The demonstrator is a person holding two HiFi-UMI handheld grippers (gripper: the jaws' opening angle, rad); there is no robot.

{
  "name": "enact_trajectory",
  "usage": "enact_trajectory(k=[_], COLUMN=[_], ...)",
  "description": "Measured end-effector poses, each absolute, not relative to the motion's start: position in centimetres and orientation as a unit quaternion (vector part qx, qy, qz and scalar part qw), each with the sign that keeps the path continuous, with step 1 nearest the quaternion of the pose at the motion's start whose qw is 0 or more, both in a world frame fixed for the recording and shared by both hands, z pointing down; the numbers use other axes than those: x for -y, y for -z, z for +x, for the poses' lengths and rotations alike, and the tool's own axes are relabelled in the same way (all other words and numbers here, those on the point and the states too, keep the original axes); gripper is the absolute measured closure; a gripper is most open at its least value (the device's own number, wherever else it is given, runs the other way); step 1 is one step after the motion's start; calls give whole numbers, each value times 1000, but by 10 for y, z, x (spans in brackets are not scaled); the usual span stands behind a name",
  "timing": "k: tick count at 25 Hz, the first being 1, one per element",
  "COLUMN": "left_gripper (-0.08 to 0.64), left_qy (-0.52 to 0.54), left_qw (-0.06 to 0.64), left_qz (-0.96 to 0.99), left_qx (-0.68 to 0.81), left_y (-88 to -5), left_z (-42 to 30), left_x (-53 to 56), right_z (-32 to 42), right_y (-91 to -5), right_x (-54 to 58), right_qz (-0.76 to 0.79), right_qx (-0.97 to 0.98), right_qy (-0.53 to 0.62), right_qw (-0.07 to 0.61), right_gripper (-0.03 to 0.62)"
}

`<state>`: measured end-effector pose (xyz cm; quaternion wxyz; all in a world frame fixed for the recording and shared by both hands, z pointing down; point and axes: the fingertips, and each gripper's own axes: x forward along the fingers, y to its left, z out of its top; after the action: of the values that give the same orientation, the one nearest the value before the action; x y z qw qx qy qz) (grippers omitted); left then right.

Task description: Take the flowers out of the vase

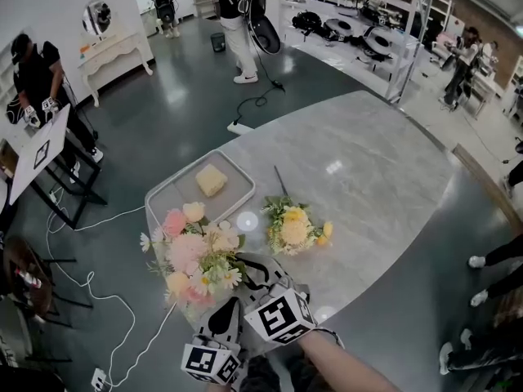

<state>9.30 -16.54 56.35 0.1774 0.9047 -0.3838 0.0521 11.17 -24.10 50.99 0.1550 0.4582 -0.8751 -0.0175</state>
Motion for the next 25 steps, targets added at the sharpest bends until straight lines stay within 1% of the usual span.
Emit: enact_trajectory(k=[2, 10, 16, 25], left_gripper=[545, 546, 545, 545], left_qy=[-52, -41, -32, -27], left_qw=[175, 169, 164, 155], left_qz=[906, 910, 909, 906], left_qx=[382, 377, 382, 394], left_y=[-561, -547, -526, -507], left_z=[95, 95, 82, 61], left_x=[165, 164, 170, 171], right_z=[114, 111, 103, 97], right_y=[-506, -495, -477, -453], right_x=[239, 227, 229, 230], right_qz=[457, 448, 447, 441], right_qx=[877, 885, 888, 893], right_qy=[12, 3, -16, -22], right_qw=[147, 127, 104, 89], right_gripper=[555, 557, 557, 557])
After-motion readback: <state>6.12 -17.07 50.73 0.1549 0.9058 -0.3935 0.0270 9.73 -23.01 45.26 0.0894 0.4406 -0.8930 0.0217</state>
